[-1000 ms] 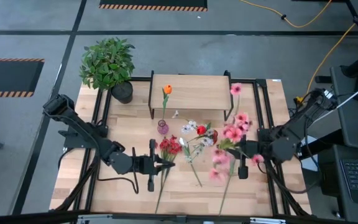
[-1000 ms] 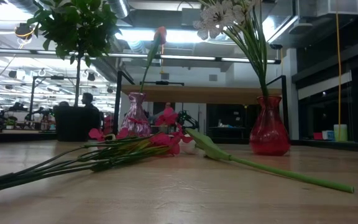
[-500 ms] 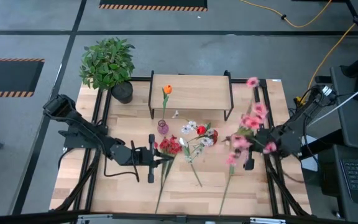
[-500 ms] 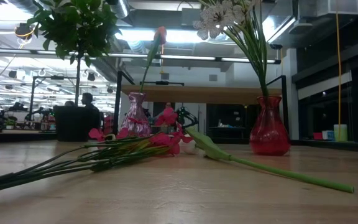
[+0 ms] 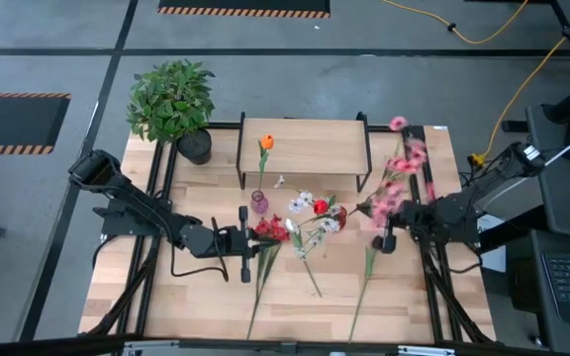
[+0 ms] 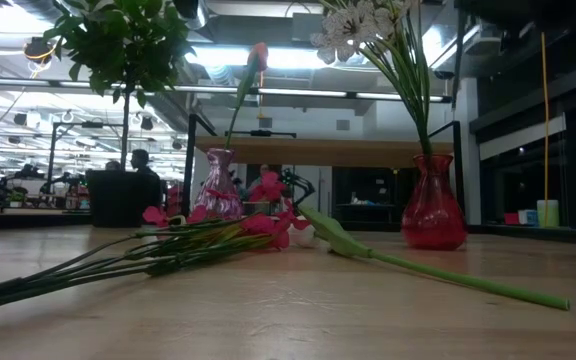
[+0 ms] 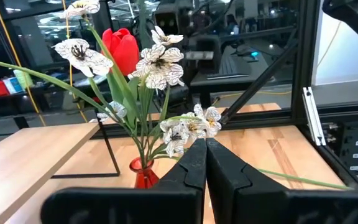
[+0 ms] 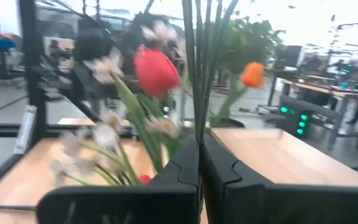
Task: Pick and place flowers into a vace then onto a shelf
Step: Put the pink flowers into the red vase
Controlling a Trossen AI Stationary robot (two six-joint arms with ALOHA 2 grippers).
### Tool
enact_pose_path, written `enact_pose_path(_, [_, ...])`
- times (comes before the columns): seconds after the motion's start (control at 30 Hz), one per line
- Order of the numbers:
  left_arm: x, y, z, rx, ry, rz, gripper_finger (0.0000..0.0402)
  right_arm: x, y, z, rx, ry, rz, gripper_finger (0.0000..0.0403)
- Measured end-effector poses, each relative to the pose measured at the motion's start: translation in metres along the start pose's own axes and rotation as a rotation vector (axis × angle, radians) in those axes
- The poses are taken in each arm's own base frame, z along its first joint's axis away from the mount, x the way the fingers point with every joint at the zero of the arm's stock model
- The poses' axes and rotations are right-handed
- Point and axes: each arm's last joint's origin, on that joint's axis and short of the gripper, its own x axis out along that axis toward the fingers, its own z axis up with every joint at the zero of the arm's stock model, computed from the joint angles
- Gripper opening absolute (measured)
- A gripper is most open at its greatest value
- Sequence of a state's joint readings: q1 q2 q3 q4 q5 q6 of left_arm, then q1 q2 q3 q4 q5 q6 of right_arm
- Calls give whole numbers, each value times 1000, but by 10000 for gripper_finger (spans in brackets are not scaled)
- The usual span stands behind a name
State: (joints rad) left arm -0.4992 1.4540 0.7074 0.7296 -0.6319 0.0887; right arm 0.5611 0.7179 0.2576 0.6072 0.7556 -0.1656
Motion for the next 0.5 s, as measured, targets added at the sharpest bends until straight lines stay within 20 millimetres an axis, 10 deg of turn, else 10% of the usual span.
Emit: enact_pose_path(0.5, [0, 0, 0, 1, 0, 0, 4, -1, -19, -38, 78, -30, -5, 0])
